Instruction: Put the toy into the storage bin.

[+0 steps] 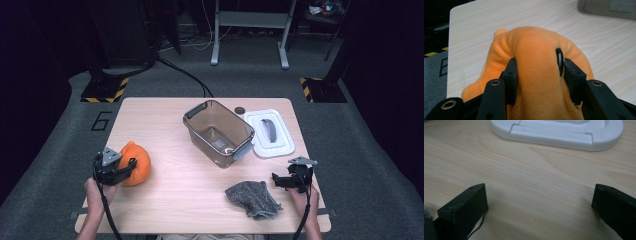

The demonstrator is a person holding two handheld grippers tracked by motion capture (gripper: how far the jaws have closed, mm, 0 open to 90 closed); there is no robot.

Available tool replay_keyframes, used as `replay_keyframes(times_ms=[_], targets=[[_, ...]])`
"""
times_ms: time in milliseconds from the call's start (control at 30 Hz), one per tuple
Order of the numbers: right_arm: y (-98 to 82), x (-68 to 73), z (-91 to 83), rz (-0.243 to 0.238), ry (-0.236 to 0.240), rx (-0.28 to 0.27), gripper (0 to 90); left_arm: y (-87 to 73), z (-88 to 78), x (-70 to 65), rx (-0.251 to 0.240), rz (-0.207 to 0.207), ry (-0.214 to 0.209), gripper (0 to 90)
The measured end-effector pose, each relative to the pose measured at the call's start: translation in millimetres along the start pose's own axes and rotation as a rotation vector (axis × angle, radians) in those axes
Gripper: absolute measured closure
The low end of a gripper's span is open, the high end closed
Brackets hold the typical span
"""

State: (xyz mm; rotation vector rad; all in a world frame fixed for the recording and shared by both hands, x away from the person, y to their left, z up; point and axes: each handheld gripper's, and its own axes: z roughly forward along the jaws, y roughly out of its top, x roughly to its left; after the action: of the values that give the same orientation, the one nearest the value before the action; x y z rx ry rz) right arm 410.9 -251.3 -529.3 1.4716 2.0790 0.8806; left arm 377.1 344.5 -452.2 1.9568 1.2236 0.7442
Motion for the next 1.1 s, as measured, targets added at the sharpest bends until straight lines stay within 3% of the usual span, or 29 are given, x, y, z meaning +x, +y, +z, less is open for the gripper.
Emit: replay_keyframes(times_ms=[1100], targets=[[0.0, -0.1, 0.0, -0.001, 0.0, -0.001, 0.0, 77.1, -5.3, 5.8, -0.051, 0.041, -0.013, 54.4]])
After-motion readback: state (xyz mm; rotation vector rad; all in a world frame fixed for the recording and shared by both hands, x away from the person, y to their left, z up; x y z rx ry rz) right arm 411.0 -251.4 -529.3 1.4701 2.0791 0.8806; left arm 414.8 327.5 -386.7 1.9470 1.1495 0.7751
